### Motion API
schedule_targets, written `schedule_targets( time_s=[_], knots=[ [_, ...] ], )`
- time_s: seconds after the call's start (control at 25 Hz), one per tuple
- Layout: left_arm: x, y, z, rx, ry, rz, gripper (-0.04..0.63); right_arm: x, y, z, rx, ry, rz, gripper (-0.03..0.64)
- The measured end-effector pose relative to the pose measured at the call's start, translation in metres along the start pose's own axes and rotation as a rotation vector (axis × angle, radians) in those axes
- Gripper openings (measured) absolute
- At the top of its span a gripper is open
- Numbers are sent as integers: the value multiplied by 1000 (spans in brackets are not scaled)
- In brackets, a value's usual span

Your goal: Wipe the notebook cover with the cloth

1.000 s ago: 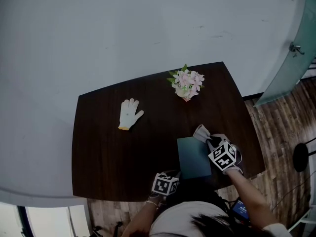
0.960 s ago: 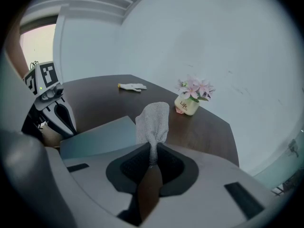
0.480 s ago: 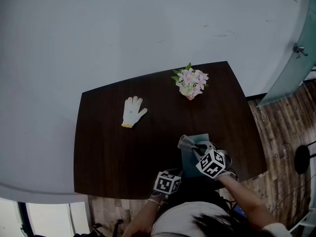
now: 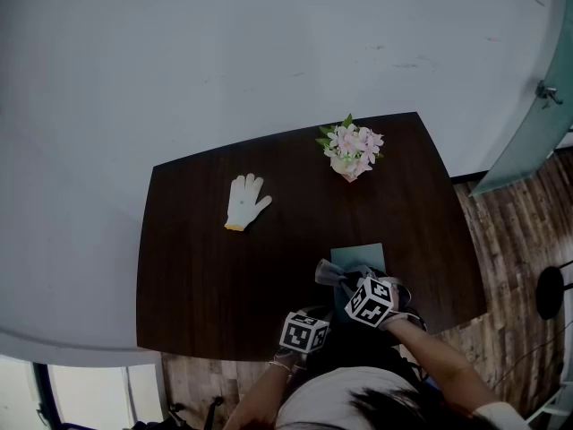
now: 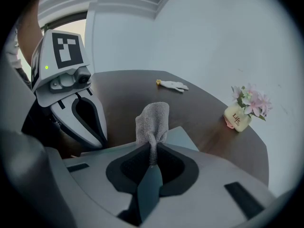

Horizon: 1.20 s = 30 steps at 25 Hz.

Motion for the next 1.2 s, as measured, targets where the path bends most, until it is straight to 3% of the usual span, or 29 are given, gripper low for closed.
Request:
schedule_targets(
  time_s=[0.52, 1.2],
  knots=[
    [0, 1, -2, 5, 2, 17, 20, 0, -6, 6, -37, 10, -17, 48],
    [2, -2, 1, -20, -35, 10, 20, 10, 8, 34, -63, -39, 29, 48]
  ],
)
Point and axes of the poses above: the fingertips, and each gripper's own axes: y backward along the fingers, x to its right, z out of its underside, the point moved 6 cm from there along y, backward along the fingers, and after that the axes turned 6 degrees about y, right-handed, at the moved point
